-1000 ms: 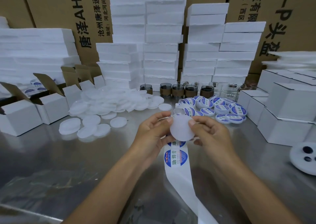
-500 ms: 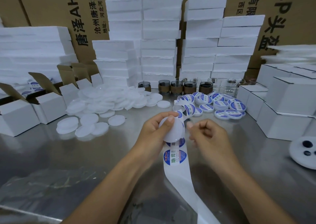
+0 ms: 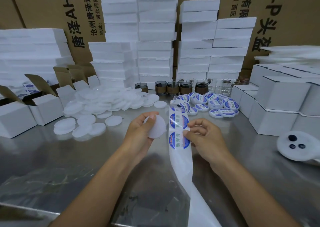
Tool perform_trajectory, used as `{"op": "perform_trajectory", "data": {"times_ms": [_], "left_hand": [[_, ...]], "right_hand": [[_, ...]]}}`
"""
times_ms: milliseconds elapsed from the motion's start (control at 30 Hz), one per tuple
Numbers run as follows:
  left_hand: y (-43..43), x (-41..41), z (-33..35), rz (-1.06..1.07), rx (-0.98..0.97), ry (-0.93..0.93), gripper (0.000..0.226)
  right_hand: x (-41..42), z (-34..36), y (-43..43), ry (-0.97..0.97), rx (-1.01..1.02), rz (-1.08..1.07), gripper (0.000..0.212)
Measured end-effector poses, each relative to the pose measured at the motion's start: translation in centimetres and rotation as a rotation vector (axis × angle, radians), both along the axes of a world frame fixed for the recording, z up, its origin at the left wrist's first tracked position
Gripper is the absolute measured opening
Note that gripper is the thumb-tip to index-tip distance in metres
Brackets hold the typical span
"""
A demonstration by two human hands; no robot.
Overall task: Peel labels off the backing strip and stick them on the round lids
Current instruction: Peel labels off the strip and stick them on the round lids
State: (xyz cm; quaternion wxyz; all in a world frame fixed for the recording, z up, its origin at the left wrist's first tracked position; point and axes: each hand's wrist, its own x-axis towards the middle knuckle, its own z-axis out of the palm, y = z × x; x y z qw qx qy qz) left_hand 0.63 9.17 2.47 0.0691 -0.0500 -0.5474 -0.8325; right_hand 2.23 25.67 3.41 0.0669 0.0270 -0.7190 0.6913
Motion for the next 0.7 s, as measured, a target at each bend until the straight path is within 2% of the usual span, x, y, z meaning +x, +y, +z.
{"op": "perform_trajectory", "data": {"times_ms": [233,467,600,700], "left_hand": [[0.3,0.0,-0.3,-0.071,-0.073,-0.024,0.01],[0.8,0.4,-0.3,-0.14,-0.286,-0.011,0.012],[0.8,0.3,-0.4,-0.13,-0.278,-0.035,0.015],[0.8,0.2,-0.6,-0.163,-0.312,-0.064,0.023]], "right_hand": [[-0.5,-0.4,0.0,0.109,-0.096,-0.082,0.02],[-0.8,-0.9,-0.3,0.276,0.141,-0.108,0.034],[-0.5,-1.0,-0.4,0.424,0.296,-0.152,0.025],[-0.5,-1.1,-0.5,0.438,0.328,-0.161,0.023]]}}
